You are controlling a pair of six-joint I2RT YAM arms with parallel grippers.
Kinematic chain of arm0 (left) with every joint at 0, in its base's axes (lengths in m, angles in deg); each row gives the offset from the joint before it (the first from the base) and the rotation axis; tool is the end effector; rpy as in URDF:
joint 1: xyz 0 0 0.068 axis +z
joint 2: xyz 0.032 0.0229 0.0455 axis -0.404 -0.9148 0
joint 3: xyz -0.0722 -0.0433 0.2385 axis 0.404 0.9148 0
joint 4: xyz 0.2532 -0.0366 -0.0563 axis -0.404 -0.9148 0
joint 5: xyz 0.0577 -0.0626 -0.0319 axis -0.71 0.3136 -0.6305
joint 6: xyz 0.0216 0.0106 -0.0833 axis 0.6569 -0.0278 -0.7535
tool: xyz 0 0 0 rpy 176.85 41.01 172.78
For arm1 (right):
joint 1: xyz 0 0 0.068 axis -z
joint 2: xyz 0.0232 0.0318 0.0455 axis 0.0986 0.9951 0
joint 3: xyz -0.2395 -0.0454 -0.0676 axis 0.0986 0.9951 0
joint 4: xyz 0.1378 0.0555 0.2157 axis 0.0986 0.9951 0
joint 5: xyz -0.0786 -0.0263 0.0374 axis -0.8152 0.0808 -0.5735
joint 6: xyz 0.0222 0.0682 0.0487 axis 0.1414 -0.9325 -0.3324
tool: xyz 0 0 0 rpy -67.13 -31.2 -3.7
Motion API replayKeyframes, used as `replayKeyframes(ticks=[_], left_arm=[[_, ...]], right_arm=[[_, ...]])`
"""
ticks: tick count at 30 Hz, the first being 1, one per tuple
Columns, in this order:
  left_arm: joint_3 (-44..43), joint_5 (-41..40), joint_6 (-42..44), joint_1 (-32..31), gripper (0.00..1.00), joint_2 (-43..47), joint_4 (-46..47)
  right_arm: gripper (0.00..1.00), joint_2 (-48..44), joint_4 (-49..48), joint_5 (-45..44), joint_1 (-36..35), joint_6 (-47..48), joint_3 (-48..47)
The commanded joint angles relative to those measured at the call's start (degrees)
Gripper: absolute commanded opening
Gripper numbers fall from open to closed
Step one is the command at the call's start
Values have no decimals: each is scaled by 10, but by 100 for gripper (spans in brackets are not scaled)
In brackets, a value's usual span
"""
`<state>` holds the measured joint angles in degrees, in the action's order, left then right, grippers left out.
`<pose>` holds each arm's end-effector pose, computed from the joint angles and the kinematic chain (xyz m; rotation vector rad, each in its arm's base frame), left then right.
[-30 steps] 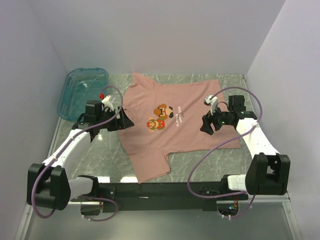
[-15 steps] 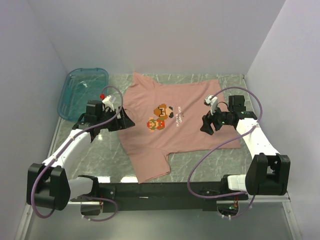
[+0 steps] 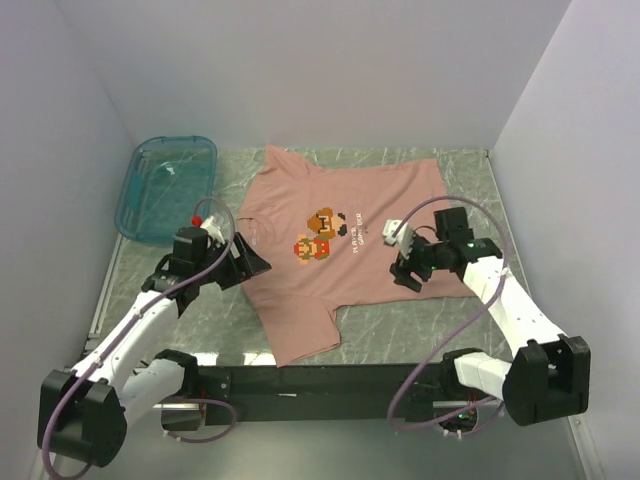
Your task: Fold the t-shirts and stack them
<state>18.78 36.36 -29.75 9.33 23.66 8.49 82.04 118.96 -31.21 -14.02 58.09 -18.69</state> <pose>0.2298 -0.0897 0.1891 -0.3455 2.3243 -0.9588 0.2374 0.0792 0.1996 -1.4078 1.9084 0.4150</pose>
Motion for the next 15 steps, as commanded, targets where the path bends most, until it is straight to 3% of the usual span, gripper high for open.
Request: replayKeyframes(ticks=[1,7,9,15], left_arm=[[9,-72,-56,-18,78,-22,-25],[-11,-170,-98,-82,69,-119,-57],[-12,-185,-113,-97,60,-147,-60],[-1,-222,-131,-117,56,-164,-50]], right_arm=[[77,-16,10,-74,-69,41,15],[76,9,-10,-106,-106,19,14],[76,12,-17,-103,-106,13,16],[76,25,-31,-126,-106,12,25]])
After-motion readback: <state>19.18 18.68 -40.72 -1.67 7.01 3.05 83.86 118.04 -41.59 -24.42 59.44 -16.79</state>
